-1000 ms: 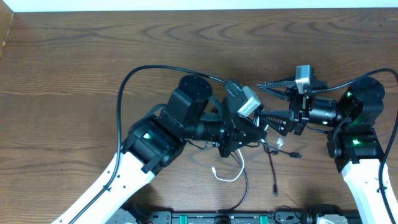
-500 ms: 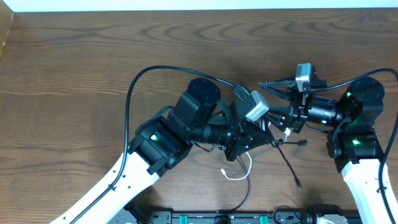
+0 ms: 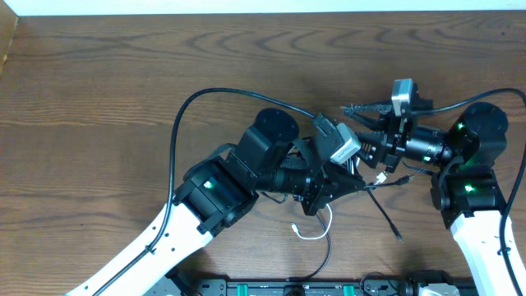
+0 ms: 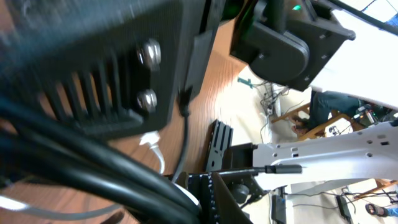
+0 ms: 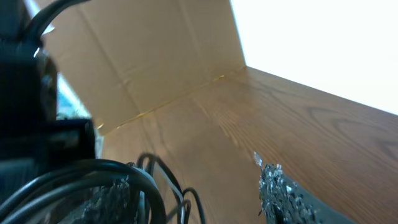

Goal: Untangle cables

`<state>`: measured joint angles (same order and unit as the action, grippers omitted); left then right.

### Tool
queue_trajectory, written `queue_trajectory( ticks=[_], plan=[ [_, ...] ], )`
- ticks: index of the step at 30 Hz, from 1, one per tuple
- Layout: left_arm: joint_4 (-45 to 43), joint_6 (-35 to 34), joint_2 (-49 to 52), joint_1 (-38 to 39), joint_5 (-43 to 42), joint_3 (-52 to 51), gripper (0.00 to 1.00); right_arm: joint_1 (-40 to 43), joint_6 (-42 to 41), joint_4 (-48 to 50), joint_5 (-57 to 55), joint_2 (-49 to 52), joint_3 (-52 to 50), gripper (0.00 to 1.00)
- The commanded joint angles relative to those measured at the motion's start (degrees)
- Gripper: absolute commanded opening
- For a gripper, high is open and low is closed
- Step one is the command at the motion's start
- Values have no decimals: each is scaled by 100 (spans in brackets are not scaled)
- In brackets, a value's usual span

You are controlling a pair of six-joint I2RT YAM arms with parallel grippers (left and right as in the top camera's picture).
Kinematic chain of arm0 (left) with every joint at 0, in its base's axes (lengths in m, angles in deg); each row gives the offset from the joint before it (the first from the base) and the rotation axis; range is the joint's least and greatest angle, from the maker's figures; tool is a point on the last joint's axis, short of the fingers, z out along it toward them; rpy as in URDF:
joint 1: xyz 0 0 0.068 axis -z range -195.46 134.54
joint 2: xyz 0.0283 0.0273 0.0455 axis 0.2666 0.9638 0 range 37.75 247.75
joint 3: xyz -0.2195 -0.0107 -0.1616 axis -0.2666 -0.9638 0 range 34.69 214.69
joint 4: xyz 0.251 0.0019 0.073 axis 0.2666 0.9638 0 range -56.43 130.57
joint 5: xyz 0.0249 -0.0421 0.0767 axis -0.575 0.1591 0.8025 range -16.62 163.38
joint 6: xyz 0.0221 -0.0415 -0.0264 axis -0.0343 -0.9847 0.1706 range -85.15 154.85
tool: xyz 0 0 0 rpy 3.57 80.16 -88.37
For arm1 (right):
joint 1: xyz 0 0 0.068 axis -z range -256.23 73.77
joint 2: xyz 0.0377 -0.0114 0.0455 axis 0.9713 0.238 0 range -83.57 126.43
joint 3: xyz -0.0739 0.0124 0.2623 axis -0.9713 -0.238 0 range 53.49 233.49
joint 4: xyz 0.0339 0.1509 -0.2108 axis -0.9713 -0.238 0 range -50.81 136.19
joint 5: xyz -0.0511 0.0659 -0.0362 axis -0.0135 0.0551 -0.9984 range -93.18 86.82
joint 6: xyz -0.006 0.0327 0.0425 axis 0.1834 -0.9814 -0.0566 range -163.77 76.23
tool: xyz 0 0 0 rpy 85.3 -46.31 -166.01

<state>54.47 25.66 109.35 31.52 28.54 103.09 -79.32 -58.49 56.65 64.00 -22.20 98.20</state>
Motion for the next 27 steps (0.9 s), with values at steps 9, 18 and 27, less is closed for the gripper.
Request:
queue_trajectory(
  ticks=[9, 18, 27],
  plan=[
    [402, -48, -11, 175, -551, 120, 7, 63, -841, 42, -2100, 4, 50, 59],
    [634, -42, -11, 175, -551, 120, 8, 483, -807, -24, -2315, 4, 50, 61],
    [627, 22, -11, 157, -367, 120, 7, 929, -450, -581, -2312, 4, 50, 61]
  ],
)
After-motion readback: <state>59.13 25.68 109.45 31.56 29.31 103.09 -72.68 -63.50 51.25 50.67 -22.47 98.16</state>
